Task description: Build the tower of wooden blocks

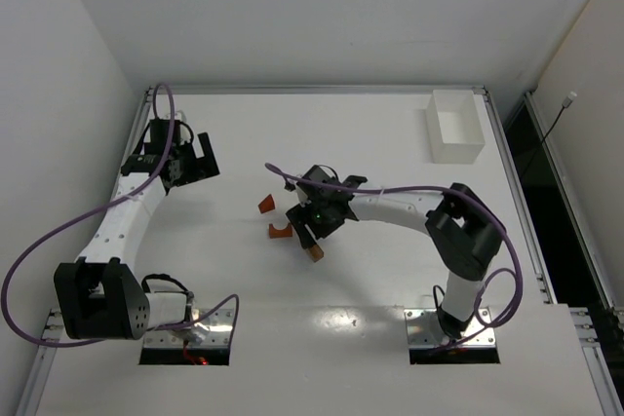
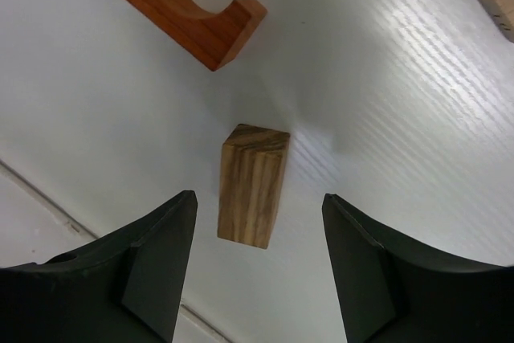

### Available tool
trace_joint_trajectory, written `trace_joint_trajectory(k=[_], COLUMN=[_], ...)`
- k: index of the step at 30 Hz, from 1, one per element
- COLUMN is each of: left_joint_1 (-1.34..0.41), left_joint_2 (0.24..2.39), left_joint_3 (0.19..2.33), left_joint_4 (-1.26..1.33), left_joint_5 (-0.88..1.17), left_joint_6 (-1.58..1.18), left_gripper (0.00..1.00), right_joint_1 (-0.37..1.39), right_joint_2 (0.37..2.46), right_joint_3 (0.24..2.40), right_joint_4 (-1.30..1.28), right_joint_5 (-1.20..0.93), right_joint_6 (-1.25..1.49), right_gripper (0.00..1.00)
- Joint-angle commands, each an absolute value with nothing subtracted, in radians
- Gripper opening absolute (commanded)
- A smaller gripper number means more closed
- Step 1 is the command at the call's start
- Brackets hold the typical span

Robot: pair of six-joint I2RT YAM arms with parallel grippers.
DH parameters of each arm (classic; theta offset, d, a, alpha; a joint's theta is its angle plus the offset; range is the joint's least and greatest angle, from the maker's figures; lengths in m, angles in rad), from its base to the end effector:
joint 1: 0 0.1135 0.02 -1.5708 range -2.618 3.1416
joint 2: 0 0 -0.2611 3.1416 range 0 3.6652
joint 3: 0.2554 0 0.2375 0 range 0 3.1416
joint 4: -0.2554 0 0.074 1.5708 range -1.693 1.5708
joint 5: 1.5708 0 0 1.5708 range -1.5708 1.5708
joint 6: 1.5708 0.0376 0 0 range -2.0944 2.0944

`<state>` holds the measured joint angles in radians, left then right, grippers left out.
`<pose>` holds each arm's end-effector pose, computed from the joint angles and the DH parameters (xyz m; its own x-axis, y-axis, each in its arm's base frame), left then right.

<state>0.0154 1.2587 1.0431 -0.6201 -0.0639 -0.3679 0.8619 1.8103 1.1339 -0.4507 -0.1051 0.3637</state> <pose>0.2519 0.0063 0.2887 -0.6711 -0.3693 -0.6428 -0.3210 0.9264 -0.1970 0.2226 0.2656 0.1695 -0.8285 -0.4226 -0.3675 -0.5237 0.8170 0.2413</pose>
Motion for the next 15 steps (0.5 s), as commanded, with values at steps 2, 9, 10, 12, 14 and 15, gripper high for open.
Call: trace_joint_trajectory(k=[2, 9, 10, 12, 14, 15], left_joint_1=[0.025, 0.034, 0.034, 0.034, 0.034, 0.034], left_joint_2=[1.23, 1.221, 1.221, 1.221, 1.212, 1.212], left_joint_3=[1.043, 1.043, 1.043, 1.043, 1.043, 1.043], left_joint_4=[-0.6, -0.6, -0.6, -0.6, -0.6, -0.6], left_joint_5=[-0.058, -0.067, -0.067, -0.067, -0.067, -0.067], left_joint_6=[-0.374, -0.383, -0.383, -0.383, -0.383, -0.383], left_gripper=[1.0, 1.0, 1.0, 1.0, 1.0, 1.0], right_joint_1=[0.899, 0.917, 0.917, 0.917, 0.917, 0.917], right_joint_2=[1.81, 1.801, 1.801, 1.801, 1.81, 1.821], right_joint_3=[1.134, 1.106, 1.094, 1.083, 1.083, 1.074], right_joint_4=[-0.42, -0.411, -0.411, -0.411, -0.4, -0.4], right_joint_5=[-0.118, -0.107, -0.107, -0.098, -0.098, -0.098], right_joint_6=[0.387, 0.396, 0.396, 0.396, 0.396, 0.396], right_gripper=[0.59, 0.57, 0.56, 0.54, 0.5, 0.45])
